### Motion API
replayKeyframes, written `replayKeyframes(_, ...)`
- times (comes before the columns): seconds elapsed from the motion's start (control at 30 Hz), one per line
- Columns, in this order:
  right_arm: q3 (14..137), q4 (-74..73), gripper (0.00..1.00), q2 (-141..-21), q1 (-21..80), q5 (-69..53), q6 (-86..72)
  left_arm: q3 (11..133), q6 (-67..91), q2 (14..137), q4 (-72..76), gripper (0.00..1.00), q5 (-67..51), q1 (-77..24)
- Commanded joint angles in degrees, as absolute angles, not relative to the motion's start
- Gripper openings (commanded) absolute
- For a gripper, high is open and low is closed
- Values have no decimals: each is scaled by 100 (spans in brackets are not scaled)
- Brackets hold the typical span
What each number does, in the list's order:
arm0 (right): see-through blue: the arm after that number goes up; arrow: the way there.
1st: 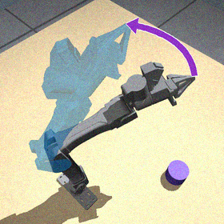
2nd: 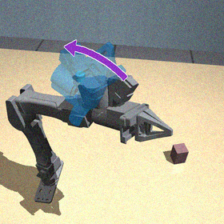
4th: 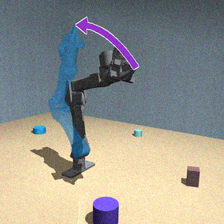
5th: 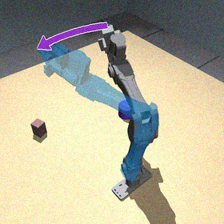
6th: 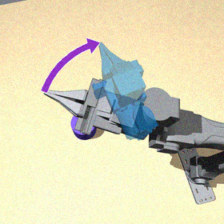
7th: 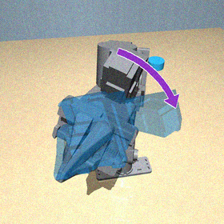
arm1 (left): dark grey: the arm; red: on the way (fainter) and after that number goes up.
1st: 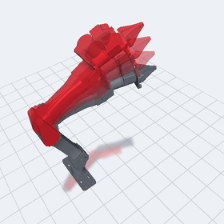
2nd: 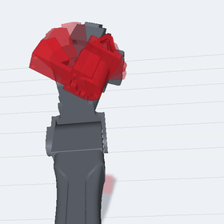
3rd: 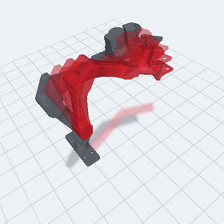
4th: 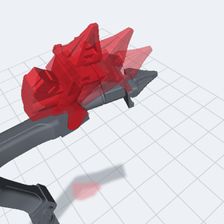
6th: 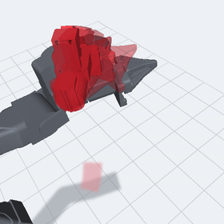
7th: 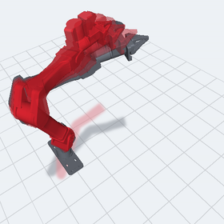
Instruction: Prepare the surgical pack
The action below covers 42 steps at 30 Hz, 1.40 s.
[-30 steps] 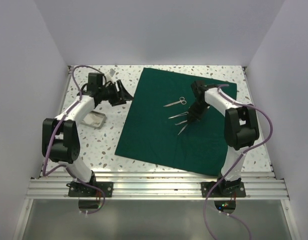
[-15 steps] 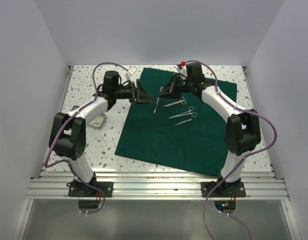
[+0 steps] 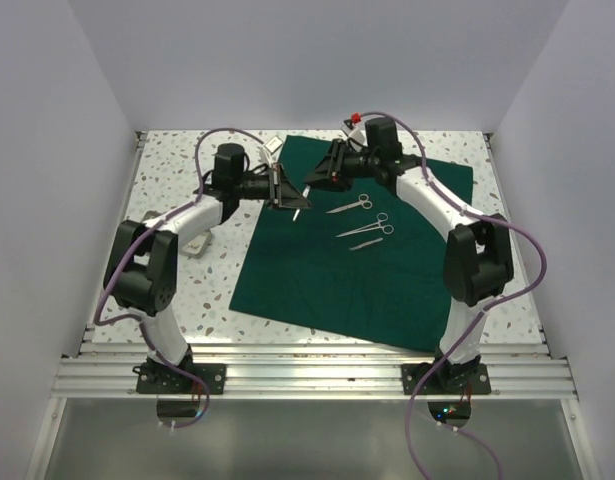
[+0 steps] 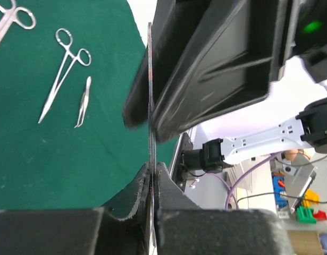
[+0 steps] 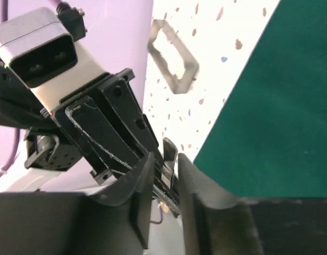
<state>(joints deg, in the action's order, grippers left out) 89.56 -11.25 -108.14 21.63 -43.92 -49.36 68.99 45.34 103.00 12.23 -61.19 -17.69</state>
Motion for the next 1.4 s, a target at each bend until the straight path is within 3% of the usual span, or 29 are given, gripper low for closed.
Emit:
replayKeyframes(0.0,9658,-2304,36,-10837,2153,-3747,-4659,6917,4325,10144,1064,0,-5846,-1670)
replayKeyframes(0.03,9903,-2633,41,-10941,2145,-3222,-4580,6926,4133,10099,759,0,-5610,-1574)
replayKeyframes(0.17,10317,-4269,44,-11135,2066,-2023,-4552,6716,3850,9836,64,0,-5020,-1110)
replayKeyframes(0.3,10547,-5753,46,-11294,2022,-540,-4702,6223,3841,9090,-912,0,-3277,-327)
replayKeyframes(0.47,10380,-6196,42,-11215,2004,166,-5176,5976,3771,8614,-1632,0,-2129,605)
replayKeyframes(0.67,10494,-6583,42,-11294,1986,623,-5150,6275,3884,8710,-2293,0,-574,993)
replayKeyframes(0.97,10301,-6601,40,-11285,1907,624,-5133,6171,4008,9211,-2198,0,122,1151)
replayKeyframes(1.37,10046,-6530,40,-11303,1837,571,-5063,6214,4377,9931,-2066,0,26,1459)
